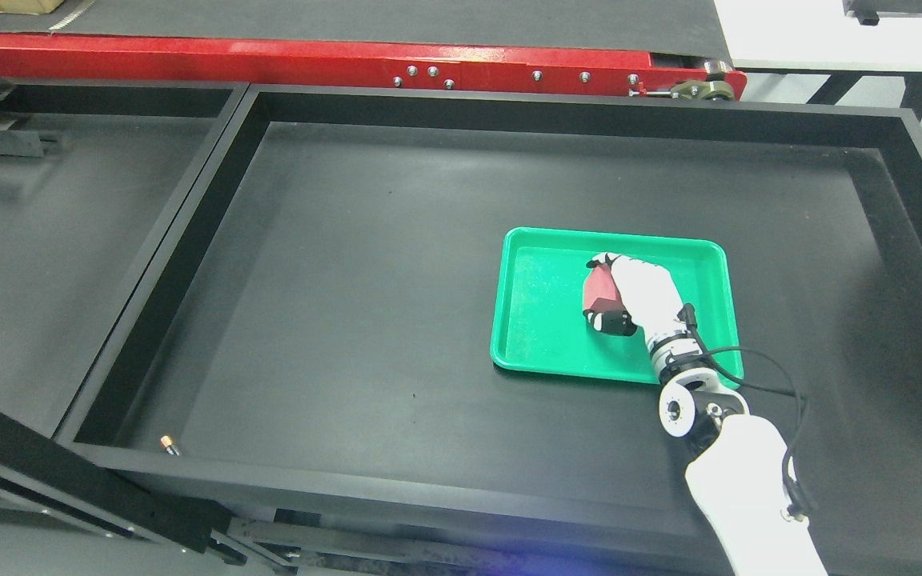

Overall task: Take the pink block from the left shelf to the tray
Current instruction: 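Close the right hand fingers around the pink cube, then lift the pink cube out of the green tray with the right hand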

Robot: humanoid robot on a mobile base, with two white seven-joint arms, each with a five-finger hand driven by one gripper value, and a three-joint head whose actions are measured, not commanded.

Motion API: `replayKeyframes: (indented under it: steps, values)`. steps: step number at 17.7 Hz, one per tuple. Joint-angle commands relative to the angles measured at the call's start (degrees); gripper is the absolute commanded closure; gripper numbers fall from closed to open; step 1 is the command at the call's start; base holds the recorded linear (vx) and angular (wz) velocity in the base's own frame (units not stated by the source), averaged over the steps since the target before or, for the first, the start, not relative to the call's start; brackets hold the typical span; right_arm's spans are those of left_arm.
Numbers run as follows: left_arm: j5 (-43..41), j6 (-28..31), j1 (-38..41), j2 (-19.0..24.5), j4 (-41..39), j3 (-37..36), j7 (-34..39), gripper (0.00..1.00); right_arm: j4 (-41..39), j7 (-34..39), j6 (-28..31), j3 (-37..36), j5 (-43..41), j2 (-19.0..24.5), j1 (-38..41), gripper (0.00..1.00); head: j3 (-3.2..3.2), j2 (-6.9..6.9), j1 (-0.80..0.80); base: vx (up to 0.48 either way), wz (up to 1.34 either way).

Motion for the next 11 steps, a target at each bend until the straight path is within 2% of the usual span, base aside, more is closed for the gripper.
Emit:
replayKeyframes:
  steps: [1,3,9,11]
  values:
    - [0.0,0.1,0.0,1.0,-1.0,0.0,0.0,0.0,-4.7,-0.2,-1.4,-2.2,-3.4,-1.0,-13.4,0.97,0.0,0.0,0.0,-0.041,0.0]
    - [0.0,0.1,0.0,1.0,-1.0,0.0,0.0,0.0,-7.1,-0.5,-3.3,-2.4,-4.4,-1.0,-11.0,0.96,0.0,0.0,0.0,-0.068,0.0]
    - [0.0,0.0,0.0,1.0,-1.0,0.0,0.0,0.0,-16.0,-13.5,-8.0,-4.6,-8.3,-1.0,-4.0,0.96,0.0,0.0,0.0,-0.098,0.03]
    - [0.0,0.0,0.0,1.0,-1.0,0.0,0.0,0.0,-17.2,-14.6,-9.2,-5.9,-11.0,-1.0,-2.2,0.96,0.0,0.0,0.0,-0.102,0.08]
